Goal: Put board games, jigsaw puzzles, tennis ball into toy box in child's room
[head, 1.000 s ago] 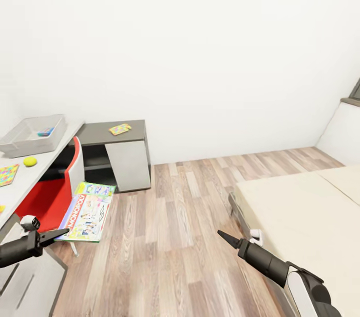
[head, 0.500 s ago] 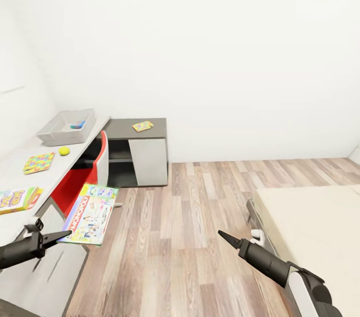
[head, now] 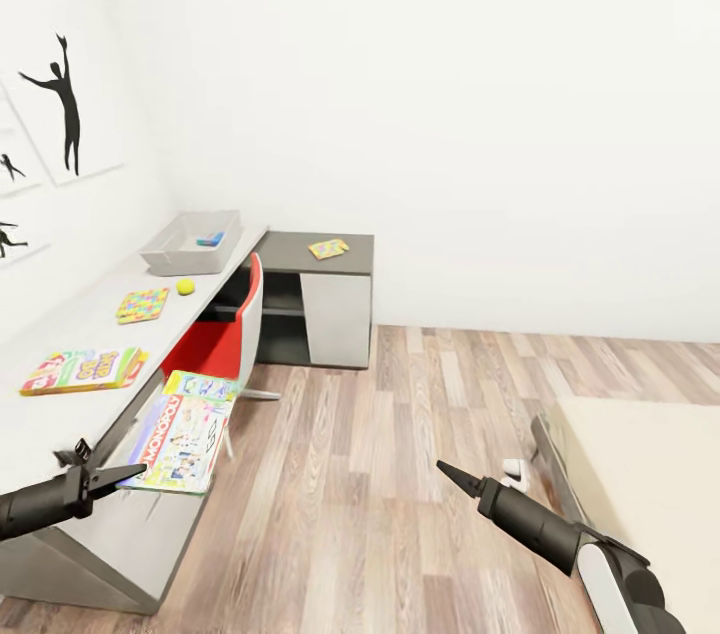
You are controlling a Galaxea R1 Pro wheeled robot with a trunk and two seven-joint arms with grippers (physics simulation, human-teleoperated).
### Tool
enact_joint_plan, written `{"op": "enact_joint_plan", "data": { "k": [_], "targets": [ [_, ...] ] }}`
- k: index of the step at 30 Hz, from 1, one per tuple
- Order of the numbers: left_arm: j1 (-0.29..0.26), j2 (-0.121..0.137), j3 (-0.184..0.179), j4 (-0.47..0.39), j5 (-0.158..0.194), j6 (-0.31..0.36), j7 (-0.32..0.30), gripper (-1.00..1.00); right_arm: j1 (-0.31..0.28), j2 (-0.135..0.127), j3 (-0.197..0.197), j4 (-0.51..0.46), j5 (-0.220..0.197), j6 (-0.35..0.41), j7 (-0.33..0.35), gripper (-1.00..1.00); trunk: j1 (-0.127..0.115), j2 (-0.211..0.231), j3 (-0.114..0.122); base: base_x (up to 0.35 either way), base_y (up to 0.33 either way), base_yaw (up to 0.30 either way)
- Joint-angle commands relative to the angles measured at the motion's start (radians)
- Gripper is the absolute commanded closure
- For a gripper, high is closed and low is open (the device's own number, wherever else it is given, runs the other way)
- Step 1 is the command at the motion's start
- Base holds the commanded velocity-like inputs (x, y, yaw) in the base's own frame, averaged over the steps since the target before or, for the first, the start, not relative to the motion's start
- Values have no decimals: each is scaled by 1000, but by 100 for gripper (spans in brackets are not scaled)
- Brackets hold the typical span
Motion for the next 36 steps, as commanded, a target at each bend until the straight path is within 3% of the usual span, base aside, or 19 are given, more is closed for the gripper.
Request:
{"op": "enact_joint_plan", "data": {
  "k": [1, 11, 36],
  "targets": [
    [-1, 0, 0, 0, 0, 10, -4, 100, 0, 0, -1, 0, -4, 6, 1, -100, -3, 6, 1, 0, 0, 282],
    [-1, 0, 0, 0, 0, 10, -4, 100, 0, 0, -3, 0, -5, 4, 3, -100, -42, 76, 31, 0, 0, 117],
    [-1, 0, 5, 0, 6, 9, -4, 100, 0, 0, -3, 1, -6, 4, 4, -100, -42, 76, 31, 7, 0, 1]
  ]
}}
